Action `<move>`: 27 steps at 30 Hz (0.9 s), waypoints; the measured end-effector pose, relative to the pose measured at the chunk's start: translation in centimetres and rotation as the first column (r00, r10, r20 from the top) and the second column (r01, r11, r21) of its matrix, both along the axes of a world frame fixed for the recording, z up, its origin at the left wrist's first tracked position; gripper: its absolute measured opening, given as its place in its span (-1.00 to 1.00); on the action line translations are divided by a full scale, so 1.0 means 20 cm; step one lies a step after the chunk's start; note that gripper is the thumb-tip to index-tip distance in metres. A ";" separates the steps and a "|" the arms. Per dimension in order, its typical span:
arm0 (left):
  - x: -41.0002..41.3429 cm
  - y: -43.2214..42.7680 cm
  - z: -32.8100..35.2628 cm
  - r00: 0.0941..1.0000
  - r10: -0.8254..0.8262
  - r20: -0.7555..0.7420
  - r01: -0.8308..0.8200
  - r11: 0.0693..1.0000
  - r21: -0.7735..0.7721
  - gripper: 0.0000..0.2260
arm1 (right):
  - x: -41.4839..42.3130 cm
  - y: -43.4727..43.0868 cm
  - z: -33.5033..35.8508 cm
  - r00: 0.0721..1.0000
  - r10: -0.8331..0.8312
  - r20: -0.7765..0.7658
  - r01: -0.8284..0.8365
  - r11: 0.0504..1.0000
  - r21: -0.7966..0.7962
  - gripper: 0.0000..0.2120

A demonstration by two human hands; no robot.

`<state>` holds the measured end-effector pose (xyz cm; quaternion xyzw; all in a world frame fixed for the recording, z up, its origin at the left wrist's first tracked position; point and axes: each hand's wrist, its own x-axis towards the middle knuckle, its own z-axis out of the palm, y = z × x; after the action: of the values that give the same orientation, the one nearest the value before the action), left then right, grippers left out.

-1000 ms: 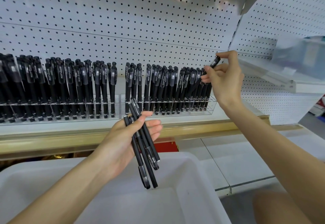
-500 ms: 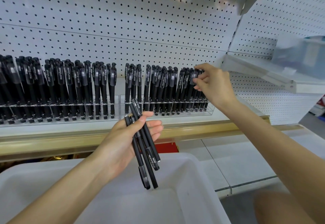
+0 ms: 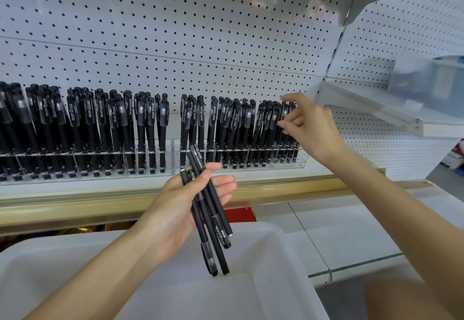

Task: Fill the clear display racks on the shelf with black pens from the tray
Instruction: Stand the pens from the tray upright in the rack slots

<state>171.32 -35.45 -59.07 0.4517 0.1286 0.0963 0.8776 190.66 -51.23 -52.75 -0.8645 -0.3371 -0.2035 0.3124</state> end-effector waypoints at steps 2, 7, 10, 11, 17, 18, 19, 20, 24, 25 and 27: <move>0.01 0.00 0.00 1.000 -0.015 0.017 0.015 1.000 -0.005 -0.76 | -0.07 0.00 0.02 0.998 0.012 -0.061 -0.006 0.995 0.103 -0.78; 0.02 -0.03 -0.02 0.997 -0.078 0.014 0.077 0.996 0.054 -0.78 | -0.29 0.07 0.00 0.851 0.255 -0.460 -0.222 0.967 0.125 -0.82; 0.02 -0.07 -0.03 0.991 -0.132 0.005 0.131 0.987 0.091 -0.80 | -0.36 0.12 -0.03 0.778 0.309 -0.547 -0.307 0.947 0.098 -0.76; 0.01 -0.07 -0.03 0.989 -0.147 0.001 0.146 0.983 0.108 -0.80 | -0.38 0.13 -0.05 0.756 0.324 -0.568 -0.328 0.939 0.100 -0.76; 0.00 -0.09 -0.03 0.982 -0.188 -0.012 0.185 0.956 0.228 -0.79 | -0.41 0.17 -0.09 0.662 0.386 -0.642 -0.402 0.906 0.130 -0.82; 0.00 -0.09 -0.02 0.982 -0.188 -0.015 0.186 0.955 0.232 -0.79 | -0.40 0.16 -0.09 0.656 0.388 -0.648 -0.394 0.908 0.144 -0.82; 0.00 -0.08 -0.02 0.982 -0.187 -0.021 0.187 0.953 0.237 -0.79 | -0.40 0.16 -0.09 0.648 0.394 -0.651 -0.379 0.909 0.174 -0.83; -0.01 -0.08 -0.03 0.982 -0.188 -0.030 0.190 0.952 0.241 -0.79 | -0.38 0.15 -0.08 0.635 0.412 -0.654 -0.357 0.907 0.225 -0.84; -0.01 -0.08 -0.05 0.979 -0.192 -0.069 0.204 0.939 0.276 -0.79 | -0.30 0.08 0.05 0.650 0.491 -0.579 -0.205 0.848 0.489 -0.89; -0.01 -0.07 -0.06 0.980 -0.184 -0.073 0.197 0.939 0.282 -0.79 | -0.25 0.04 0.10 0.722 0.458 -0.518 -0.173 0.845 0.506 -0.88; 0.00 -0.06 -0.06 0.984 -0.164 -0.070 0.177 0.946 0.272 -0.78 | -0.16 -0.03 0.15 0.871 0.344 -0.351 -0.152 0.867 0.474 -0.79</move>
<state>171.28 -36.57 -60.37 0.5816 0.0949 0.0265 0.8075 187.55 -51.74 -49.73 -0.7446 -0.3182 -0.0374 0.5856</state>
